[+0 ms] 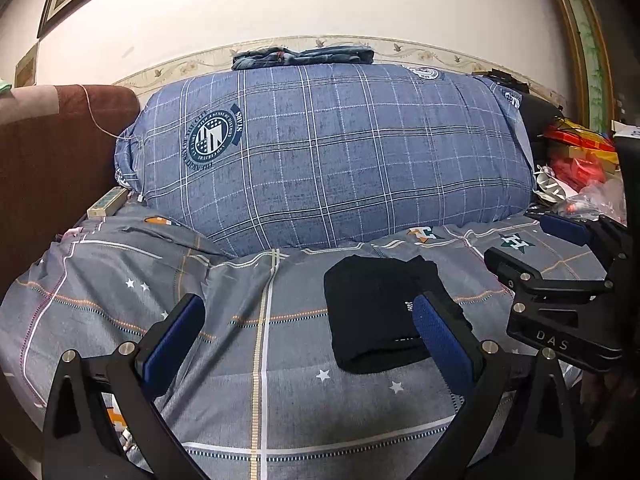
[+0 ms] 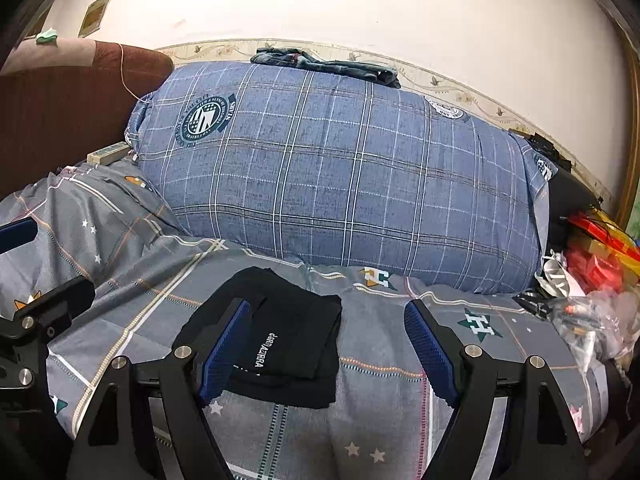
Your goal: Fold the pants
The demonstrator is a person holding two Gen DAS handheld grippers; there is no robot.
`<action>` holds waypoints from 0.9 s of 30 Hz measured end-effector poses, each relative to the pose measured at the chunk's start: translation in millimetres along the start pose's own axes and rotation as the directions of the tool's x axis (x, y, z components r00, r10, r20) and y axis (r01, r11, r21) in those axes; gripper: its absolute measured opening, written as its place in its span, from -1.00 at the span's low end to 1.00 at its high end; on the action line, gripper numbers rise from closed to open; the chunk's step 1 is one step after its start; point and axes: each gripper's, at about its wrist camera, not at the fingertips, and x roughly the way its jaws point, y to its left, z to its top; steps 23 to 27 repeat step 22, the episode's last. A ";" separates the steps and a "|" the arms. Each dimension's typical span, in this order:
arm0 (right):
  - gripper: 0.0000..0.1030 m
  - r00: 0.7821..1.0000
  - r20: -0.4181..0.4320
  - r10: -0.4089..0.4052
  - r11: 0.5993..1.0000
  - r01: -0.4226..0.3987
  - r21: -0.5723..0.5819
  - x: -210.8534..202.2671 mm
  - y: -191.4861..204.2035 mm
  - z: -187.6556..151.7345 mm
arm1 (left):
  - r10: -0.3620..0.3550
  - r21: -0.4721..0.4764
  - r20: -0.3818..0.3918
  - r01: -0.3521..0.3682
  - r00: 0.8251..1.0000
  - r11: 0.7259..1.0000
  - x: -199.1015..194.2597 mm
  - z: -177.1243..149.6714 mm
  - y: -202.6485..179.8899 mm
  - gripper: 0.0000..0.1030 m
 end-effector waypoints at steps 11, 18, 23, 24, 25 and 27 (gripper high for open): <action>0.56 1.000 -0.011 0.009 1.000 -0.009 -0.007 5.3 2.4 -1.0 | -0.045 0.024 -0.013 0.046 0.999 0.999 2.1 2.3 -8.6 1.00; 0.56 1.000 -0.006 0.011 1.000 -0.011 -0.002 5.1 2.0 -1.0 | -0.099 -0.014 0.004 0.099 0.995 0.995 -2.1 4.0 -8.7 1.00; 0.56 1.000 -0.007 0.006 1.000 -0.006 0.008 4.9 -0.6 -1.7 | -0.097 -0.031 0.000 0.097 0.995 0.995 -0.6 2.4 -7.5 1.00; 0.56 1.000 -0.007 0.006 1.000 -0.006 0.008 4.9 -0.6 -1.7 | -0.097 -0.031 0.000 0.097 0.995 0.995 -0.6 2.4 -7.5 1.00; 0.56 1.000 -0.007 0.006 1.000 -0.006 0.008 4.9 -0.6 -1.7 | -0.097 -0.031 0.000 0.097 0.995 0.995 -0.6 2.4 -7.5 1.00; 0.56 1.000 -0.007 0.006 1.000 -0.006 0.008 4.9 -0.6 -1.7 | -0.097 -0.031 0.000 0.097 0.995 0.995 -0.6 2.4 -7.5 1.00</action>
